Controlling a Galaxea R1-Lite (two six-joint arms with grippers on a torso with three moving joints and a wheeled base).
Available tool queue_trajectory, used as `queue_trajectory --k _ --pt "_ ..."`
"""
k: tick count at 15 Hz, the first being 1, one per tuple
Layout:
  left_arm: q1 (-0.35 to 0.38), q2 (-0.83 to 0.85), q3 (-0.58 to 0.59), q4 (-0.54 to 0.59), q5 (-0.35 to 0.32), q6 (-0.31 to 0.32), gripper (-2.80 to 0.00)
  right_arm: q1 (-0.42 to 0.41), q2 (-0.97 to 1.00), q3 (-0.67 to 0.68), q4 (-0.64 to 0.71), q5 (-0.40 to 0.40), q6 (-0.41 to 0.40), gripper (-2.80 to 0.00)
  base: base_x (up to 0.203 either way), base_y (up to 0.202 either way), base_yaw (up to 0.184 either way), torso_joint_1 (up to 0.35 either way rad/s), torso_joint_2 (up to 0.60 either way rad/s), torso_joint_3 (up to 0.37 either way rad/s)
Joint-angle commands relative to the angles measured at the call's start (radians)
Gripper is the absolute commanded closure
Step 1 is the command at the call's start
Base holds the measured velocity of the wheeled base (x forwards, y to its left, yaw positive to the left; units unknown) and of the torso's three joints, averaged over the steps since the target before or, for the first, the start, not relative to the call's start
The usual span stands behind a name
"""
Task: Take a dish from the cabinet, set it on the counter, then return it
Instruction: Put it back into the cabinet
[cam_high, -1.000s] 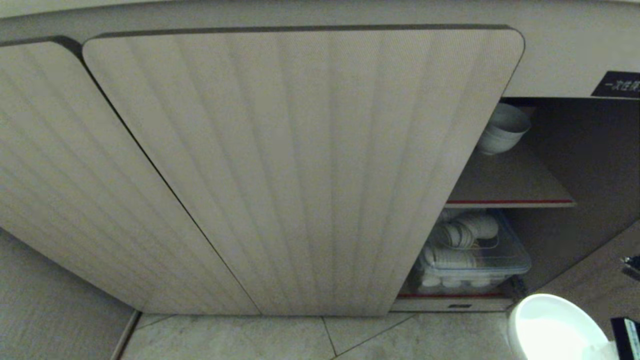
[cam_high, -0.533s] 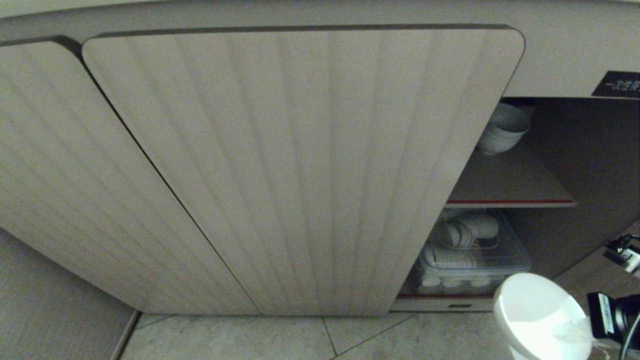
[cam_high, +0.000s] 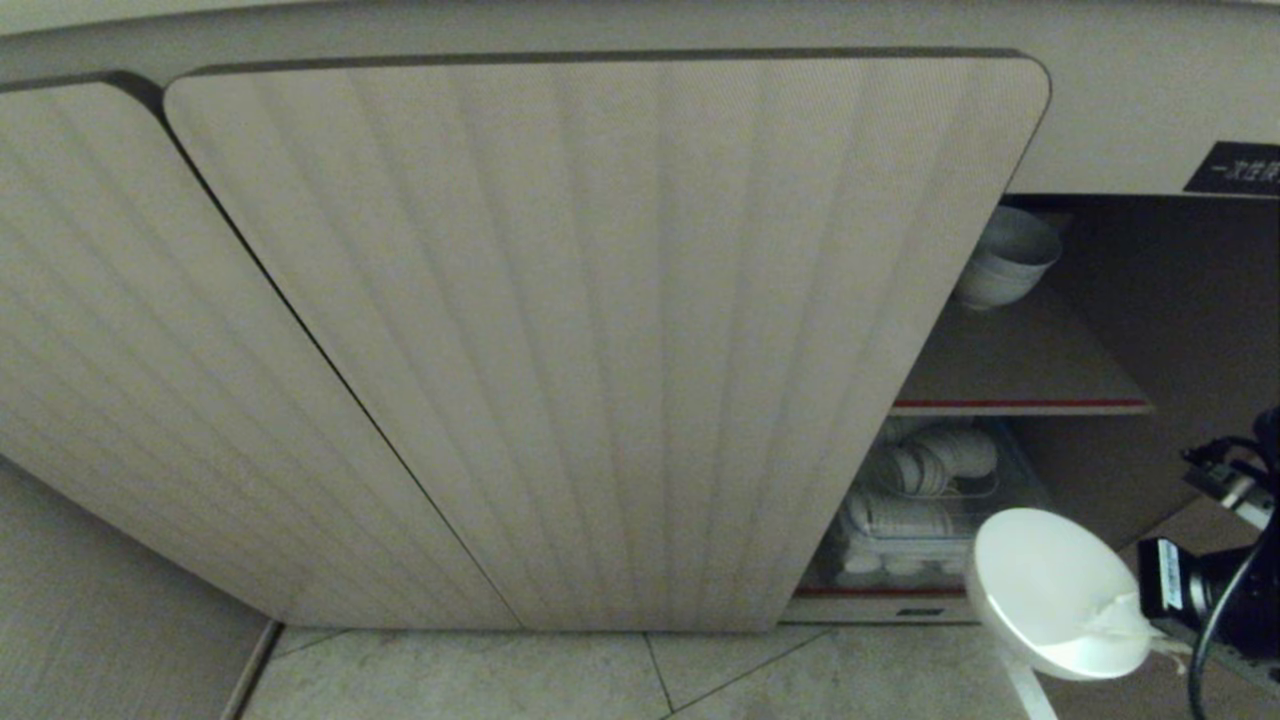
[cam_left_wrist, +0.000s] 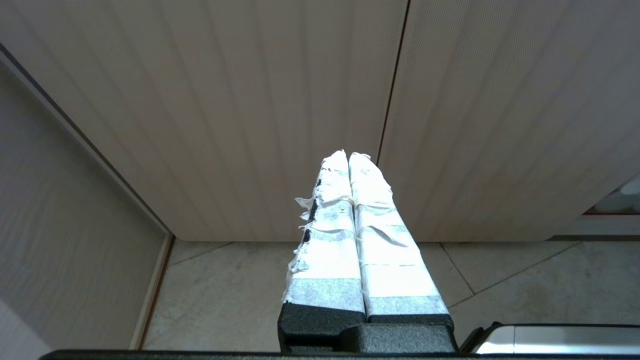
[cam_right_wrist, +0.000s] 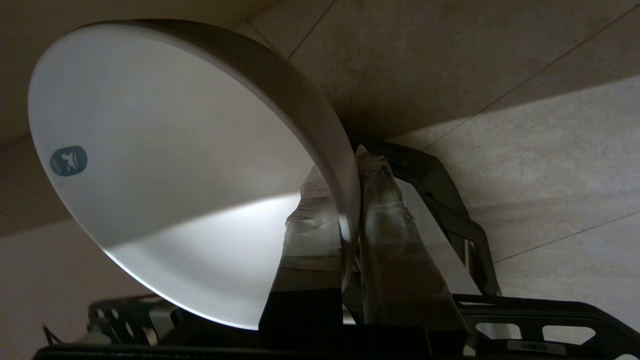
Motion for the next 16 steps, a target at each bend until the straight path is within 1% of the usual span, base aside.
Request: queue_trajectory --k 1,3,8,11,14,16 --pt "0.000 0.000 0.000 -0.001 0.000 0.000 0.00 0.001 0.021 -0.026 0.002 -0.004 0.035 0.00 0.000 0.000 0.000 0.000 0.00 0.000" --pt "0.000 0.000 0.000 -0.001 0.000 0.000 0.00 0.002 0.030 -0.037 -0.002 -0.022 0.060 0.00 0.000 0.000 0.000 0.000 0.00 0.000" --pt "0.000 0.000 0.000 -0.001 0.000 0.000 0.00 0.006 0.047 -0.067 -0.028 -0.029 0.188 0.00 0.000 0.000 0.000 0.000 0.00 0.000" --pt "0.000 0.000 0.000 -0.001 0.000 0.000 0.00 0.006 0.057 -0.071 -0.051 -0.030 0.221 0.00 0.000 0.000 0.000 0.000 0.00 0.000" --pt "0.000 0.000 0.000 -0.001 0.000 0.000 0.00 0.020 0.077 -0.082 -0.078 -0.060 0.288 0.00 0.000 0.000 0.000 0.000 0.00 0.000" --pt "0.000 0.000 0.000 -0.001 0.000 0.000 0.00 0.026 0.084 -0.103 -0.079 -0.062 0.325 0.00 0.000 0.000 0.000 0.000 0.00 0.000"
